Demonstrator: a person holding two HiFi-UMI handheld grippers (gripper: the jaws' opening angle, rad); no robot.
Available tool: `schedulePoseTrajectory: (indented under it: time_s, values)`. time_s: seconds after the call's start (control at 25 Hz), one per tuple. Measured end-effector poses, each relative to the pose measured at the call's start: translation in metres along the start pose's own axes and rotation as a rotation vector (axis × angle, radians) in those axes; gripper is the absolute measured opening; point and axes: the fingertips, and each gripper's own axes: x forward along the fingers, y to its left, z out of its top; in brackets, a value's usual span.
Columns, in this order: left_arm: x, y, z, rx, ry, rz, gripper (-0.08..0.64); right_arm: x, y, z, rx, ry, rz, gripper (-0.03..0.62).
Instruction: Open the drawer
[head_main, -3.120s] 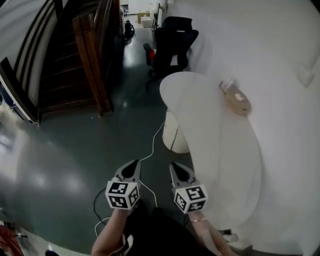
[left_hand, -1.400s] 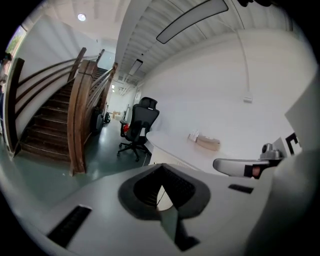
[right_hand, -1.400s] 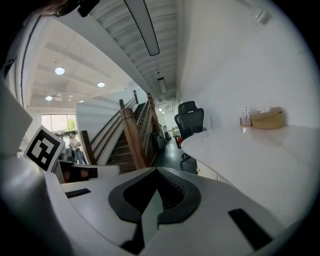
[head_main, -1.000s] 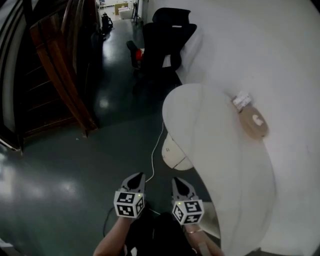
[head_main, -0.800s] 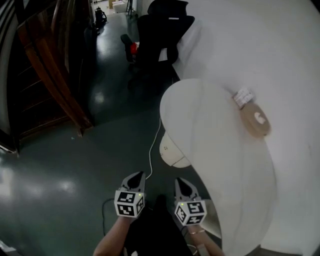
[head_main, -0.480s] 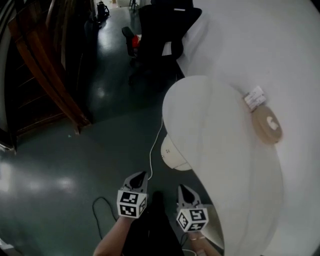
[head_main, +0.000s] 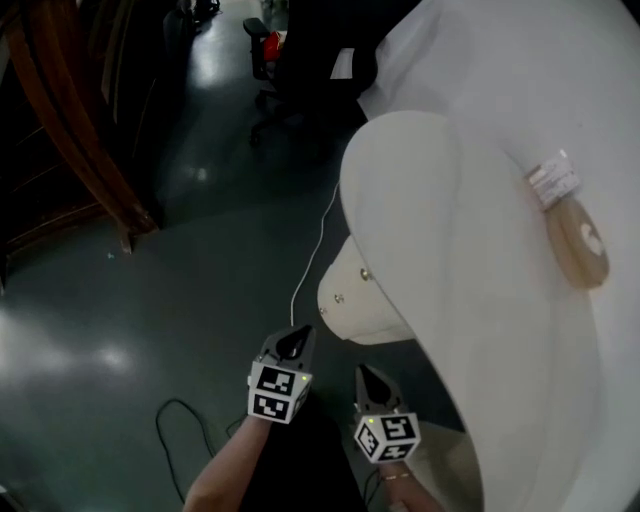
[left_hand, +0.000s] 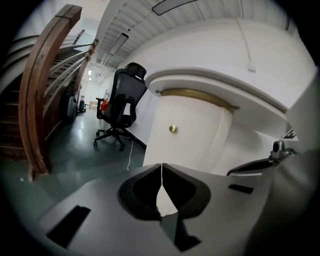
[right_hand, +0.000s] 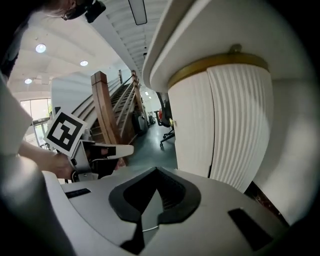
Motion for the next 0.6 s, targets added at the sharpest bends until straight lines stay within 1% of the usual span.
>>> schedulePoseTrajectory:
  time_s: [0.16,0.28,0.4,0.48,0.6]
  values:
    - [0.048,0.017,-0.045,0.024,0.005,-0.037,0.006,0.042,-0.024,-0.037,0.028,-0.016,-0.036,0.003]
    - [0.081,0.026,-0.072,0.039,0.004,-0.059,0.008,0.067,-0.038,-0.059,0.015,-0.035,-0.042,0.003]
    - [0.109,0.031,-0.093,0.056,0.003,-0.091,0.011,0.084,-0.048,-0.079,0.005,-0.05,-0.046,0.003]
    - [0.125,0.032,-0.103,0.069,0.001,-0.113,0.03,0.093,-0.056,-0.09,0.009,-0.069,-0.052,0.003]
    - [0.149,0.032,-0.113,0.089,-0.007,-0.153,0.066,0.102,-0.07,-0.108,0.045,-0.089,-0.078,0.003]
